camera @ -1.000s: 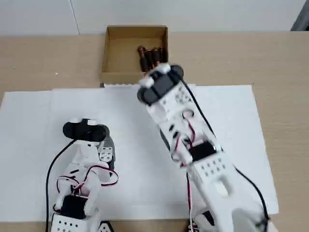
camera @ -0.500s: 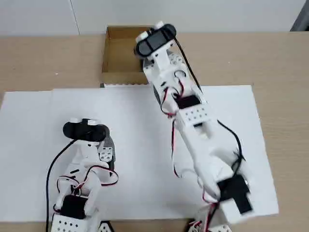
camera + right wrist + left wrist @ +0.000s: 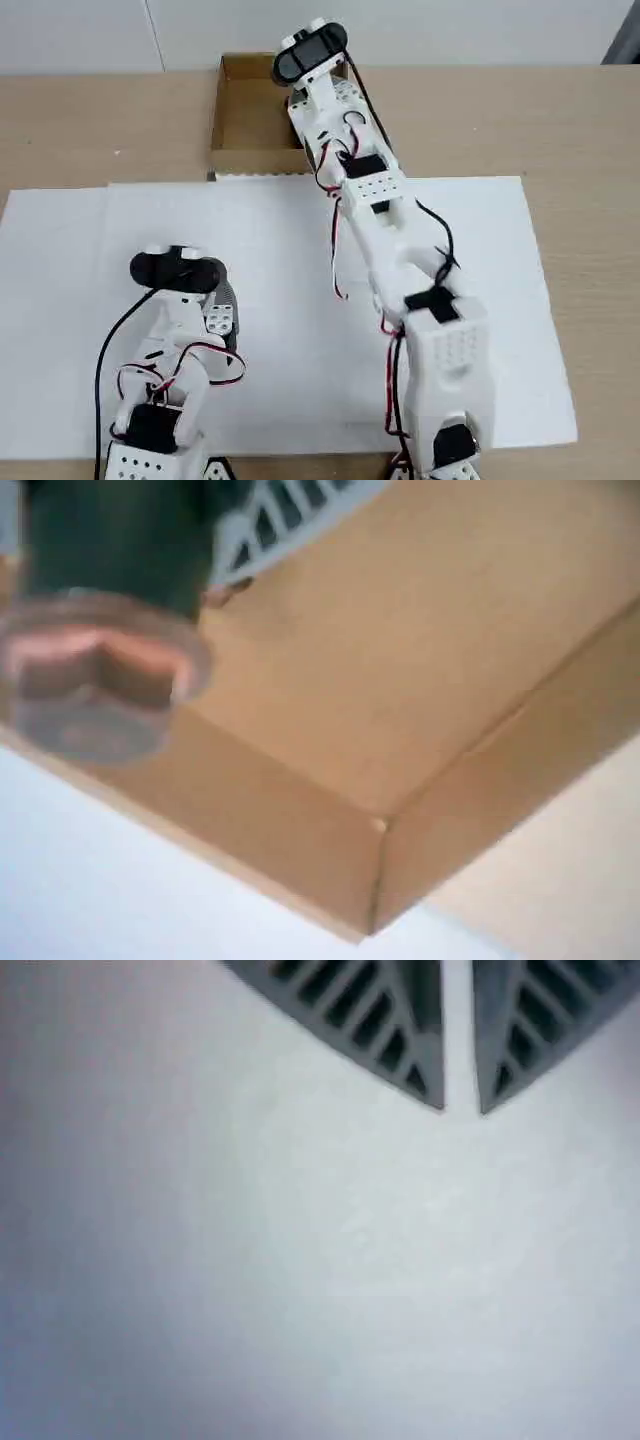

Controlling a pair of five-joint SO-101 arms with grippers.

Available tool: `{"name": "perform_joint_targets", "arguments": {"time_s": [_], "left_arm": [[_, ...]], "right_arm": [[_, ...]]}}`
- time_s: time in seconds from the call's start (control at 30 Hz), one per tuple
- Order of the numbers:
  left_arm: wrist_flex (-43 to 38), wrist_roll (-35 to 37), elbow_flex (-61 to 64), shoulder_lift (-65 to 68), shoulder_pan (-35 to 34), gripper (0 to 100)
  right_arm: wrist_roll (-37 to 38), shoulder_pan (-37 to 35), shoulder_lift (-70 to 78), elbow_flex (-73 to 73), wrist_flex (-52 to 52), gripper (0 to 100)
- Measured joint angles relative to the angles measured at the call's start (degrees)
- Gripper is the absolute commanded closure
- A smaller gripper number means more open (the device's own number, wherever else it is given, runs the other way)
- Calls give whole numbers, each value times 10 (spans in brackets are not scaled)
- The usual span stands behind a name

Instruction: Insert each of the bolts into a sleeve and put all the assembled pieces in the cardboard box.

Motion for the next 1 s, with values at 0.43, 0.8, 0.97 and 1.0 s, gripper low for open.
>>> {"name": "perform_joint_targets", "arguments": {"time_s": [0.43,0.8,0.97,1.0], "left_arm": [[0,0,0,0,0,994],[0,0,0,0,0,994],[0,0,0,0,0,994],[0,0,0,0,0,994]], "right_arm": [[28,1,146,-133,-23,877],[37,1,146,-146,-30,859],[37,1,146,-146,-30,859],[37,1,146,-146,-30,859]]}}
